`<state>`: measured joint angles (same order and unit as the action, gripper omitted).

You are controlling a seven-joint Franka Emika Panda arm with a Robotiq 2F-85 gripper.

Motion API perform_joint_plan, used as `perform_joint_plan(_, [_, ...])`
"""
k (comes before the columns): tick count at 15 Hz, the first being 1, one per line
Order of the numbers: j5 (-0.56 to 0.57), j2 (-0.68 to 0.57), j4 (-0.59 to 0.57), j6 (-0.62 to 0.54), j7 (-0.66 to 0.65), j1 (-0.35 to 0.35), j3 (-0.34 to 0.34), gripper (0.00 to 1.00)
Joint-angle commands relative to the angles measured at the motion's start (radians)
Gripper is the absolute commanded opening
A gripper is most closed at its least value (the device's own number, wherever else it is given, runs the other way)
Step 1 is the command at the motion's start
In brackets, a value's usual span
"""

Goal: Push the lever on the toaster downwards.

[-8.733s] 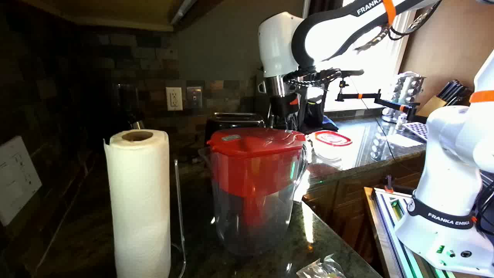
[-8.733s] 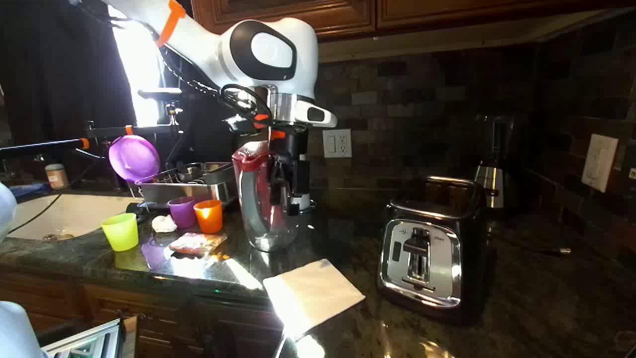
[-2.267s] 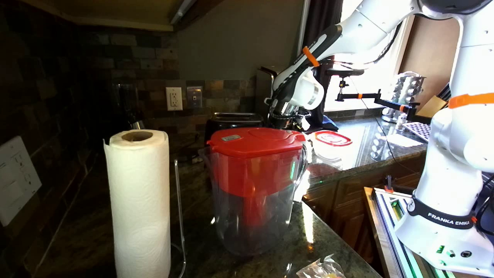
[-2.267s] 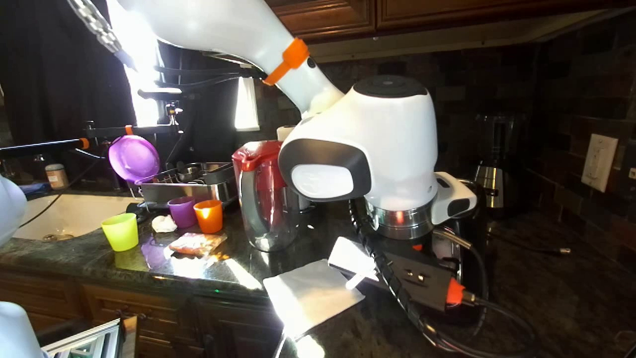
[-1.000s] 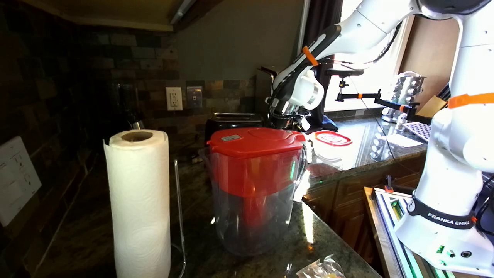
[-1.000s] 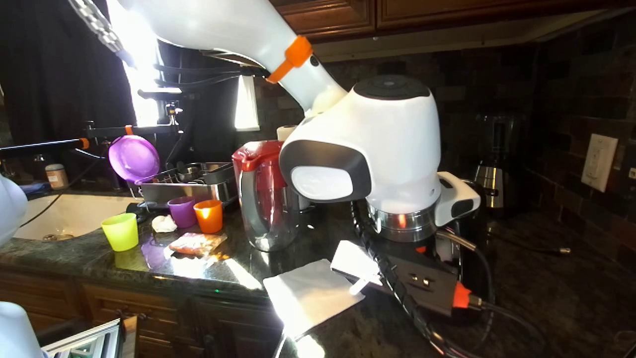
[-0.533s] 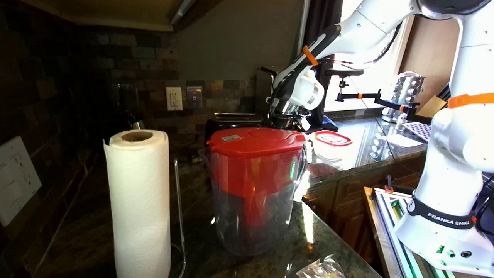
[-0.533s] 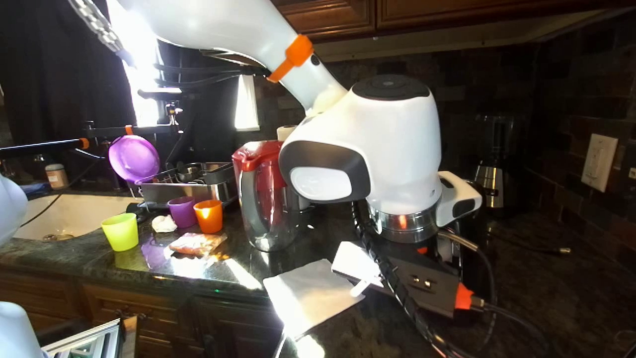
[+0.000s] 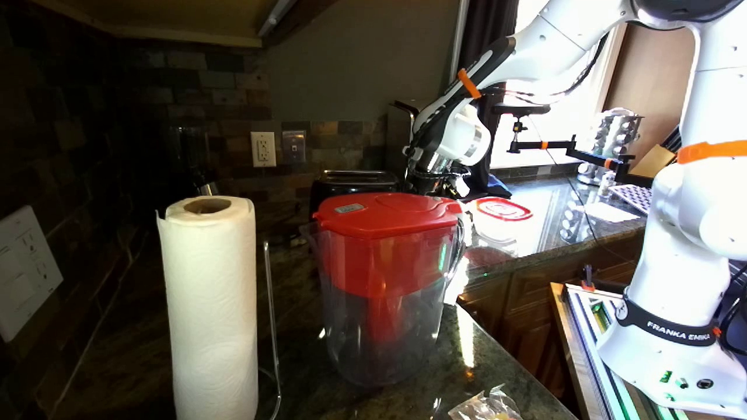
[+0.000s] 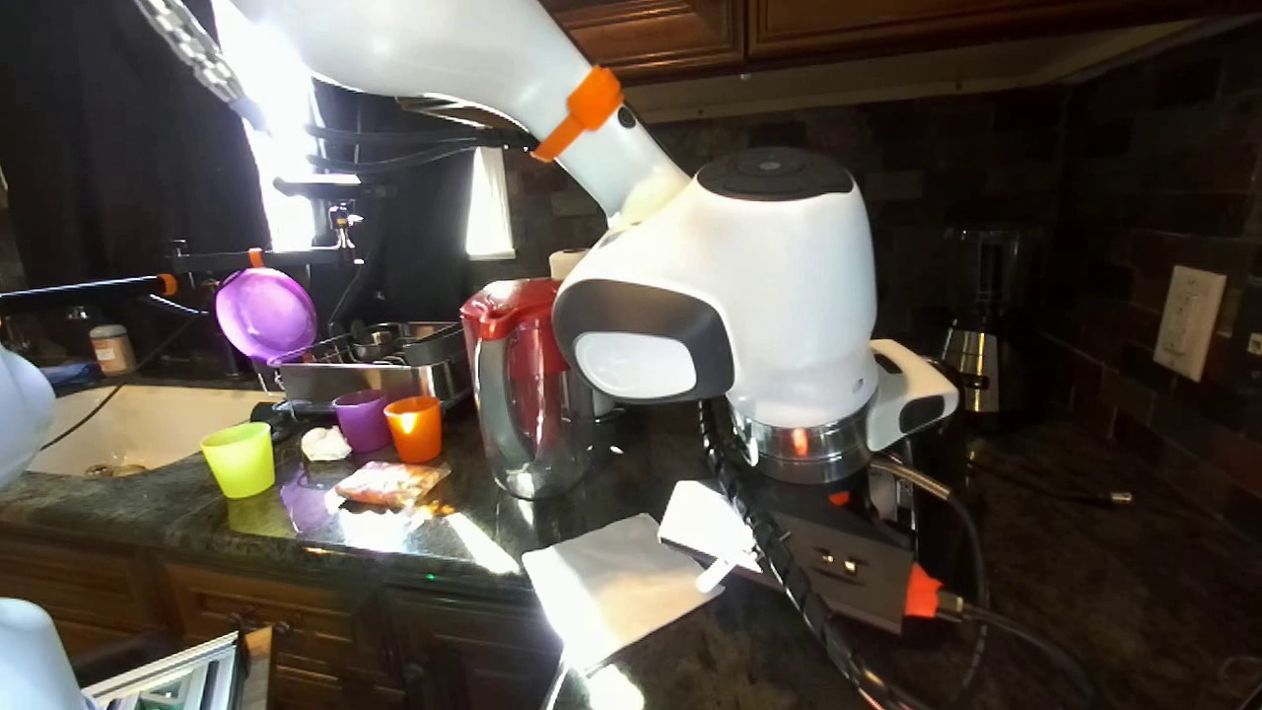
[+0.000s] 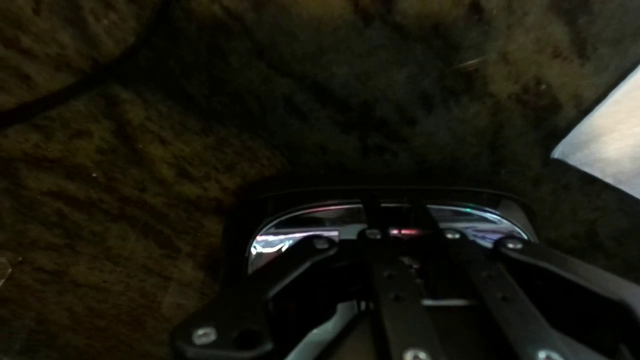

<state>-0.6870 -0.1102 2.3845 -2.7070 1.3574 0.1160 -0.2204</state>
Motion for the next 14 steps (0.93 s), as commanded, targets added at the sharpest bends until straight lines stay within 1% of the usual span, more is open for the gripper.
perform_joint_plan(1, [-0.034, 0.014, -0.003, -0.038, 0.022, 0.0, 0.008, 0.05])
perform_joint_plan(3, [-0.032, 0.013, -0.005, -0.041, 0.02, -0.001, 0.008, 0.04])
perform_joint_plan(8, [-0.032, 0.014, -0.012, -0.046, 0.016, 0.001, 0.006, 0.04])
perform_joint_plan(14, [-0.044, 0.013, -0.029, -0.087, 0.016, 0.003, 0.009, 0.04])
